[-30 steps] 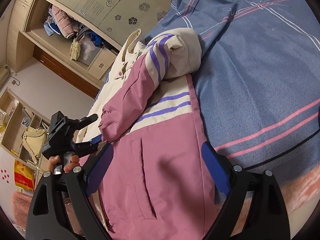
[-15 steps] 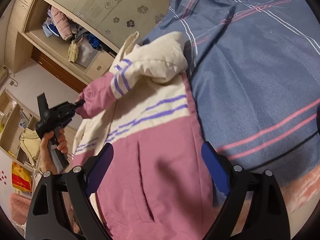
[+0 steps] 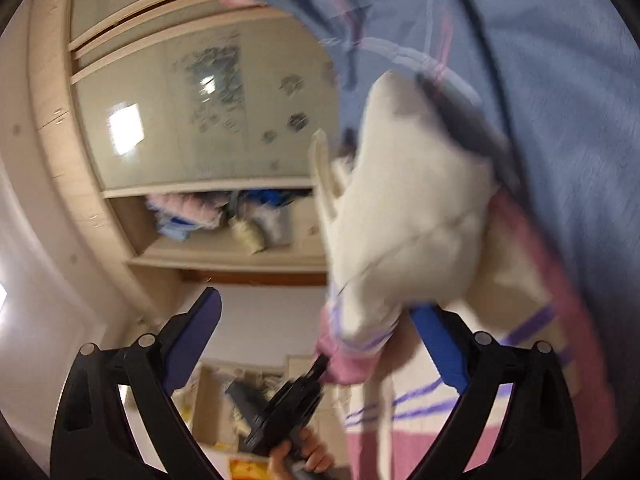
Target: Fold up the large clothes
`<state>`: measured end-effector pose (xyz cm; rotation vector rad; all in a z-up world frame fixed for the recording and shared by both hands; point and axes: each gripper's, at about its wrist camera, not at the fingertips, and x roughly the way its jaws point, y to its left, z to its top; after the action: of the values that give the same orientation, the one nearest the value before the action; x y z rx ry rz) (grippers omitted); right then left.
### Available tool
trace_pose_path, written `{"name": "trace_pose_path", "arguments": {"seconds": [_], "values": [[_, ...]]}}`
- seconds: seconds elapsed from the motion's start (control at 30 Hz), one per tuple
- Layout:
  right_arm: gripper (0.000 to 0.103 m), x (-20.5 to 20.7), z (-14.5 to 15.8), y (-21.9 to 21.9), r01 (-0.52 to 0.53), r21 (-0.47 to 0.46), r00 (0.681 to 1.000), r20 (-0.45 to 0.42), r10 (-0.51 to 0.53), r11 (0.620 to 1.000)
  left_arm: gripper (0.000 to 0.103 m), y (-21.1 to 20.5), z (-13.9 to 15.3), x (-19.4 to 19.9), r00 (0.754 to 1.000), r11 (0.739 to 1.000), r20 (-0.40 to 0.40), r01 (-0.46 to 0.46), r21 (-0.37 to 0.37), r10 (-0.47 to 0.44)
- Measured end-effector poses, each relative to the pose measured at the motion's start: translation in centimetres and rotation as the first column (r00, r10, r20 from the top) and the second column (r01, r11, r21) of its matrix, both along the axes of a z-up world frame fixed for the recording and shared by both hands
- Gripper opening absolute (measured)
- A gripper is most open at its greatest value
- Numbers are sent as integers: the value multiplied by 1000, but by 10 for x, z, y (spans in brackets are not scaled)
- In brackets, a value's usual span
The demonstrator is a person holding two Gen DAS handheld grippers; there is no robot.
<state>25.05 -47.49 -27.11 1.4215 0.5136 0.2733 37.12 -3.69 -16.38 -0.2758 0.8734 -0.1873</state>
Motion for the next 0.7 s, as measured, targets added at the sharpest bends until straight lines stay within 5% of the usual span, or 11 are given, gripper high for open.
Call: {"name": "trace_pose_path", "arguments": {"seconds": [0.17, 0.27, 0.4, 0.57, 0.7], "values": [[87, -3, 49, 6, 5, -334, 997, 69, 19, 943, 17, -11, -14, 15, 1000, 997, 4, -20, 72, 20], [87, 1, 69, 38, -133, -571, 991, -49, 128, 810, 19, -14, -24, 26, 999, 992, -10, -40, 122, 41], [87, -16, 79, 62, -240, -664, 968, -112, 224, 708, 31, 1, -25, 26, 997, 994, -11, -73, 75, 74], [87, -37, 111, 96, -168, -801, 949, 26, 313, 575, 34, -3, -26, 32, 997, 991, -22, -64, 120, 68], [87, 16, 74, 108, -288, -800, 951, -174, 255, 526, 38, -8, -32, 33, 997, 986, -45, -60, 153, 67]]}}
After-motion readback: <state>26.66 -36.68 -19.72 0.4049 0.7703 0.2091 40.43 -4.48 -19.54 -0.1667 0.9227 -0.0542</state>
